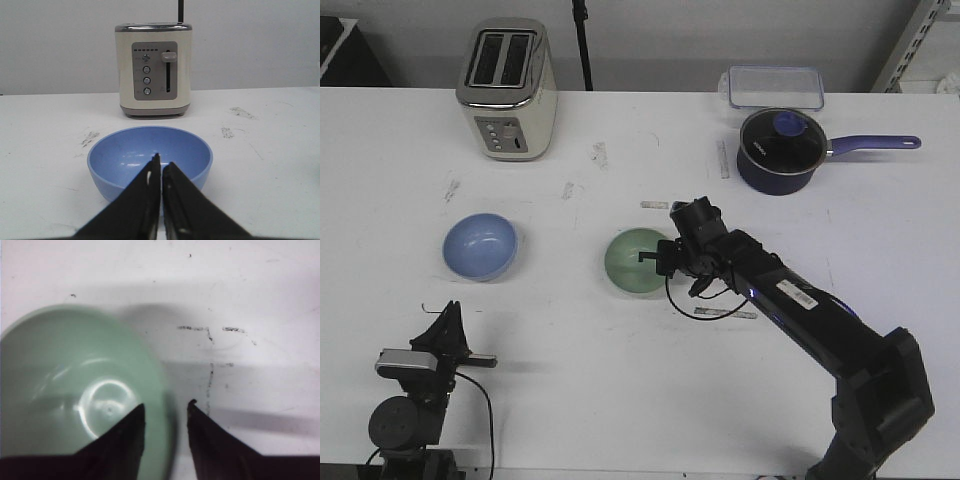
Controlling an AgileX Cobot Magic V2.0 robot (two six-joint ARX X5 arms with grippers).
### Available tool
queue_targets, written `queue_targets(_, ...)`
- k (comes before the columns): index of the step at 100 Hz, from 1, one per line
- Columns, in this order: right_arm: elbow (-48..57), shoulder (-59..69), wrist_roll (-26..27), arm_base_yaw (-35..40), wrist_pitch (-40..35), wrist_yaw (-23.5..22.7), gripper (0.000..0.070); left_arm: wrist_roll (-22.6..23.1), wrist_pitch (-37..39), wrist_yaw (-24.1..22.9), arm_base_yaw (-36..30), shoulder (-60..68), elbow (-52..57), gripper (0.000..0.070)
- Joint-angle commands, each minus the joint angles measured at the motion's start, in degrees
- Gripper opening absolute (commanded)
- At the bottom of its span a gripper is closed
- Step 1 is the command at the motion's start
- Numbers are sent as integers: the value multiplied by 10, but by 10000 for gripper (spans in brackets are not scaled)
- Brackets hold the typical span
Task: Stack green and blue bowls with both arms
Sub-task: 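Drag the green bowl with the right gripper toward the table center, then open the right gripper and lift it off the green bowl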
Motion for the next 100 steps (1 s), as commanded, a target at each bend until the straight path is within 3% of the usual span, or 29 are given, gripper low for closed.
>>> queue_targets(1, 11, 11, 5, 4, 9, 3, 227, 7, 7, 1, 0, -1, -13, 2)
queue_targets(7, 11, 10, 5, 4, 14, 7, 263, 7, 7, 1, 0, -1, -13, 2)
queue_targets(18, 11, 4, 5, 4, 16, 21, 438, 7, 7, 1, 0, -1, -13, 2)
queue_targets(23, 11, 0, 3, 4, 16, 25, 478, 7, 7, 1, 0, -1, -13, 2)
queue_targets(41, 11, -34, -32, 3, 17, 51, 485, 7, 7, 1, 0, -1, -13, 2)
queue_targets(62, 3, -84, -134, -18, 26, 76, 480, 7, 7, 1, 0, -1, -13, 2)
queue_targets(70, -11, -106, -177, -39, 37, 87, 416, 7, 7, 1, 0, -1, -13, 2)
queue_targets(86, -79, -162, -253, -83, 108, 94, 181, 7, 7, 1, 0, -1, -13, 2)
queue_targets(100, -161, -224, -303, -125, 192, 94, 109, 7, 7, 1, 0, -1, -13, 2)
